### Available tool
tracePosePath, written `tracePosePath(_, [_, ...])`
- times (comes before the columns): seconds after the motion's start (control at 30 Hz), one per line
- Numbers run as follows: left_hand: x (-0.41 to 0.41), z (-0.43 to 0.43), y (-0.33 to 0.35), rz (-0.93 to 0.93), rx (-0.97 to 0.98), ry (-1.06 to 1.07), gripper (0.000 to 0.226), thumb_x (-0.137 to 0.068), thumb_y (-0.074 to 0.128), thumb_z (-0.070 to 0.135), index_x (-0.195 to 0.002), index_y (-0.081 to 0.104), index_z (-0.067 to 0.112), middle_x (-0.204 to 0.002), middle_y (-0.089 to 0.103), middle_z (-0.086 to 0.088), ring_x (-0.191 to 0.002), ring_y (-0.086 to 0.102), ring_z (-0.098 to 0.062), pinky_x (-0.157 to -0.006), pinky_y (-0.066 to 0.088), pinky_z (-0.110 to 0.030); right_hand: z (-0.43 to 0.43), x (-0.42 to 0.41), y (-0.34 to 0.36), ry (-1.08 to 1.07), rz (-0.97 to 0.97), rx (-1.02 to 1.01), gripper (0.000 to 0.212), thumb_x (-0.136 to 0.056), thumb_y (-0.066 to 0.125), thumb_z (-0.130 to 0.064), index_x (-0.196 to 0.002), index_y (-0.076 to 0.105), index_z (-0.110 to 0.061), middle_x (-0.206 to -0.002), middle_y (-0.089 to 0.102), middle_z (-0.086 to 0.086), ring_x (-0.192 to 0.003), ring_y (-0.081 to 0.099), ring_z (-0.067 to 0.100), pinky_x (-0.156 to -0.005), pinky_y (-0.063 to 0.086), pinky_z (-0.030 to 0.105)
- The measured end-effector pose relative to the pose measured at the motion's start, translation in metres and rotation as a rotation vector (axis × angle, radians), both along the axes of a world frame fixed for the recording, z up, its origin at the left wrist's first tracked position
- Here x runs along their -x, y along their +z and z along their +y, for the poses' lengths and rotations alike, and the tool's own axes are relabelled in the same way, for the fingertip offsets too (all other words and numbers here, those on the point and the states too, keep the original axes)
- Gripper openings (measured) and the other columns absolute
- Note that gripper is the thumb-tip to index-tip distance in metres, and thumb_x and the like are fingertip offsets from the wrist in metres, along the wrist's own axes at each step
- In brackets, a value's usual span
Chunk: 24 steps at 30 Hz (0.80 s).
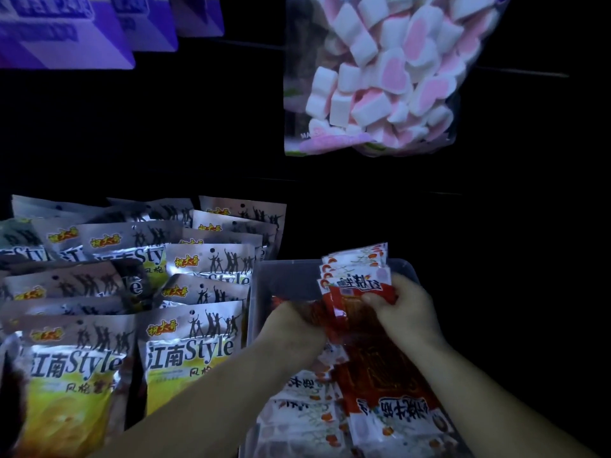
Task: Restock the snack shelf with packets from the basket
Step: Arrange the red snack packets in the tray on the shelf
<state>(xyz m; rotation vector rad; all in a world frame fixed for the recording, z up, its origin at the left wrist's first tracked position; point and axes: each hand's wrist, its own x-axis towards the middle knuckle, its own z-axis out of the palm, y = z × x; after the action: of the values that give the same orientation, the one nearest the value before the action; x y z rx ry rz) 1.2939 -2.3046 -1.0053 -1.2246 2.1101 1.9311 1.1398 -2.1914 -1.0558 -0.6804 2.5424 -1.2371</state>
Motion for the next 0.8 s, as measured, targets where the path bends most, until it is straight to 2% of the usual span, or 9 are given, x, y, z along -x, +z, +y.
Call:
tracePosePath(0.1, [-0.003,0.002,-0.004,-0.004,0.017,0.003,0.018,-0.094,0.069,0.013,-0.089,0.082,0.024,-0.090,0.076,0.012,-0.072,0.073,-0.012,-0.059,0.063,-0.029,0.018,0.004,0.008,-0.066,-0.009,0.057,0.017,-0.096,0.070,-0.016,-0.106,0.068,-0.029,-0.085,0.067,-0.016,-0.083,0.065,0.011,-0.069,0.049,0.026])
tracePosePath(0.2, [-0.004,0.004,-0.006,-0.001,0.022,0.009,0.021,-0.093,0.066,0.013,-0.087,0.082,0.025,-0.096,0.077,0.008,-0.086,0.073,-0.018,-0.062,0.064,-0.033,0.034,0.009,0.019,-0.098,0.018,0.103,0.024,-0.096,0.065,-0.007,-0.093,0.072,-0.030,-0.080,0.072,-0.008,-0.079,0.068,0.010,-0.067,0.054,0.030])
tracePosePath(0.27, [-0.004,0.008,-0.006,-0.004,0.040,0.016,0.023,-0.093,0.064,0.011,-0.088,0.082,0.025,-0.094,0.077,0.006,-0.083,0.075,-0.023,-0.065,0.065,-0.037,0.042,0.007,0.026,-0.109,-0.008,0.127,0.028,-0.094,0.068,-0.007,-0.085,0.070,-0.033,-0.078,0.072,-0.009,-0.077,0.069,0.008,-0.065,0.053,0.027])
tracePosePath(0.4, [-0.003,0.011,-0.008,0.026,0.063,0.018,0.017,-0.093,0.067,0.016,-0.099,0.078,0.027,-0.094,0.079,0.005,-0.074,0.076,-0.020,-0.066,0.065,-0.041,0.047,0.006,0.028,-0.161,-0.058,0.189,0.018,-0.090,0.077,-0.011,-0.096,0.071,-0.026,-0.095,0.071,-0.002,-0.084,0.069,0.016,-0.066,0.049,0.024])
tracePosePath(0.57, [0.003,0.016,-0.003,0.175,0.119,0.130,0.018,-0.096,0.066,0.007,-0.105,0.073,0.021,-0.099,0.077,0.001,-0.076,0.073,-0.011,-0.066,0.063,-0.031,0.053,0.006,0.050,-0.204,-0.220,0.354,0.013,-0.086,0.079,-0.001,-0.087,0.073,-0.012,-0.079,0.076,0.003,-0.075,0.071,0.020,-0.066,0.055,0.030])
tracePosePath(0.67, [0.005,0.027,0.009,0.305,0.011,0.100,0.028,-0.095,0.070,0.008,-0.120,0.064,0.021,-0.114,0.072,0.005,-0.084,0.070,0.002,-0.070,0.055,-0.011,0.057,-0.011,0.059,-0.118,-0.407,0.377,0.012,-0.084,0.077,0.003,-0.090,0.073,-0.007,-0.081,0.077,0.009,-0.073,0.073,0.024,-0.067,0.057,0.035])
tracePosePath(0.7, [0.005,0.030,0.010,0.335,-0.016,0.098,0.033,-0.093,0.072,0.009,-0.123,0.063,0.021,-0.115,0.072,0.007,-0.090,0.071,0.001,-0.074,0.057,-0.014,0.059,-0.015,0.061,-0.093,-0.476,0.385,0.013,-0.084,0.077,0.004,-0.092,0.073,-0.006,-0.083,0.078,0.012,-0.073,0.073,0.027,-0.066,0.058,0.037])
tracePosePath(0.73, [0.004,0.032,0.010,0.356,-0.036,0.116,0.034,-0.093,0.073,0.009,-0.123,0.065,0.020,-0.112,0.073,0.007,-0.093,0.072,-0.004,-0.078,0.061,-0.022,0.060,-0.018,0.063,-0.074,-0.531,0.392,0.015,-0.084,0.076,0.005,-0.094,0.073,-0.005,-0.085,0.077,0.015,-0.073,0.074,0.029,-0.065,0.059,0.038])
tracePosePath(0.8, [0.000,0.033,0.013,0.368,-0.072,0.161,0.023,-0.093,0.072,0.007,-0.114,0.071,0.017,-0.098,0.077,-0.002,-0.083,0.073,-0.019,-0.079,0.064,-0.046,0.063,-0.022,0.067,-0.046,-0.583,0.397,0.017,-0.085,0.074,0.005,-0.098,0.072,-0.005,-0.089,0.077,0.017,-0.073,0.074,0.029,-0.064,0.058,0.038])
